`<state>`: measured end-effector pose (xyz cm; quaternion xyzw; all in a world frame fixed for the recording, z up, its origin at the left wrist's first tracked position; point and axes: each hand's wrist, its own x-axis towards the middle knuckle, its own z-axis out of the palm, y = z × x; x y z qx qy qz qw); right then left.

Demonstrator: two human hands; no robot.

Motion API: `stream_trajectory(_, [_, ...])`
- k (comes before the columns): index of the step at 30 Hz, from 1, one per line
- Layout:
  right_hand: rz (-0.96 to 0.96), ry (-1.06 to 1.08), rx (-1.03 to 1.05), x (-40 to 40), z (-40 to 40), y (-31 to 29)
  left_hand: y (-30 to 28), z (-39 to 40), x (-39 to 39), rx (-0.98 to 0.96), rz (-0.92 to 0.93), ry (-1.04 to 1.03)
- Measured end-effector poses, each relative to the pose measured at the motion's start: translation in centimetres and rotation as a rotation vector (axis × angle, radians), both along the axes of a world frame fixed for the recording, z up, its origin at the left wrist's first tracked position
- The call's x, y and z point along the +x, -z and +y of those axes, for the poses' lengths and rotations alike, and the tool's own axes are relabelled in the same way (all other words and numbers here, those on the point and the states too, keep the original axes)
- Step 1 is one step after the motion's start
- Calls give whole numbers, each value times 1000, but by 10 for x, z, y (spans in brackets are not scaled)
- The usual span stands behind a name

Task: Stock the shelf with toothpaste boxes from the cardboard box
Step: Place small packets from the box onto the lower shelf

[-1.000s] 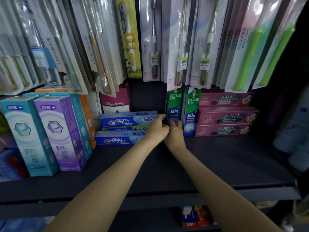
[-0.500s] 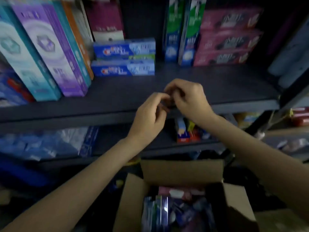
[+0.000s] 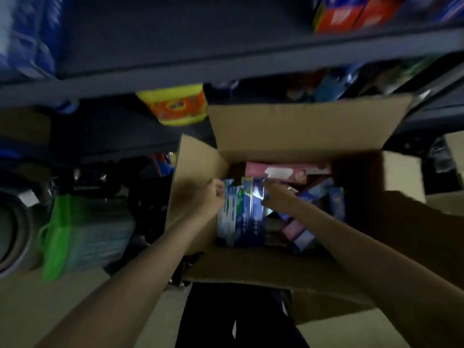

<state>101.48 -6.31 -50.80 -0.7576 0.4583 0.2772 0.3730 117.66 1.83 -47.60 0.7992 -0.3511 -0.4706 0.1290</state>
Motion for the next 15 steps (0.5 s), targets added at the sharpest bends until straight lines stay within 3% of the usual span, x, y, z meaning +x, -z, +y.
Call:
stream_trajectory(6, [13,-28,-48,29,-13,96,53,5,8,29,-21,78])
stream_trajectory(8, [15,-114,-32,37,-8,104,62,6,8,35,-6,56])
stream_trajectory(12, [99,-370,-194,50,13,95,69,8,6,55,44,1])
stream_trajectory(15, [-22,-383,-185,56,11,93,68,6,6,39,57,2])
